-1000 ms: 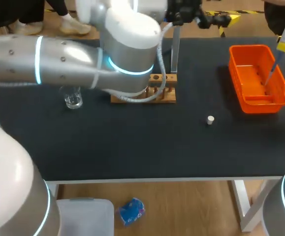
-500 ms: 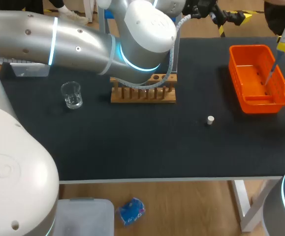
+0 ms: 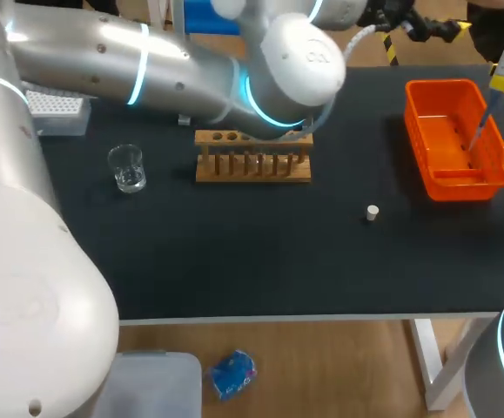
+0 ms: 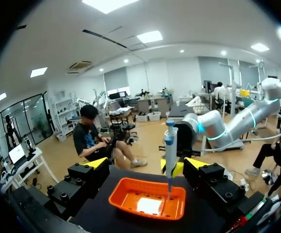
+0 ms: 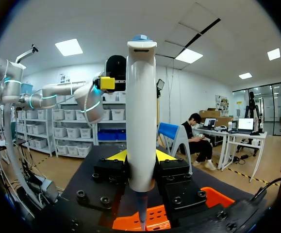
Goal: Invert the test tube, pick up the pipette, mount the tip to pipette, aspirate from beaker and dispense into the tube, eject the tip, return the pipette, and cap with the stopper.
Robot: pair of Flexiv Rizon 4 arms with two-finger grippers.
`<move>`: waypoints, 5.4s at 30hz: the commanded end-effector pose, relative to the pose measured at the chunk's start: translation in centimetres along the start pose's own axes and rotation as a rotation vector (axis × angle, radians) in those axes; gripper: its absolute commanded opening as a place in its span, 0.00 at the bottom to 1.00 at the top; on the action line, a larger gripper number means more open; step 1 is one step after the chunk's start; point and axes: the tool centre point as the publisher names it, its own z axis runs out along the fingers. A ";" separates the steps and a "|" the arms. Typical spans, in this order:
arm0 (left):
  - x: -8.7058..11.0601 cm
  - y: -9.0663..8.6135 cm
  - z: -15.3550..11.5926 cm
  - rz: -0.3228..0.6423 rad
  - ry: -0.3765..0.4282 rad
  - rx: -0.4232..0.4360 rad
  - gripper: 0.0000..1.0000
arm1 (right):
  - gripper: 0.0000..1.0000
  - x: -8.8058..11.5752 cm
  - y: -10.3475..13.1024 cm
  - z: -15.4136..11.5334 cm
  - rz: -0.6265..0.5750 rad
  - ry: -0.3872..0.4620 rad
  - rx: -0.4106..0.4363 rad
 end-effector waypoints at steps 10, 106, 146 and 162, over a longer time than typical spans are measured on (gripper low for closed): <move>-0.4 -0.7 3.0 -0.002 0.016 0.022 0.43 | 0.00 0.0 0.1 0.1 0.000 -0.002 0.003; 4.6 -2.0 9.3 -0.059 0.274 0.429 0.00 | 0.00 0.0 0.1 0.1 0.000 -0.002 0.003; 5.0 -0.4 10.1 -0.068 0.265 0.280 0.00 | 0.00 0.0 0.1 0.1 0.000 -0.002 0.003; 4.8 -0.2 10.0 -0.074 0.252 0.284 0.00 | 0.00 0.0 0.1 0.1 0.000 -0.002 0.003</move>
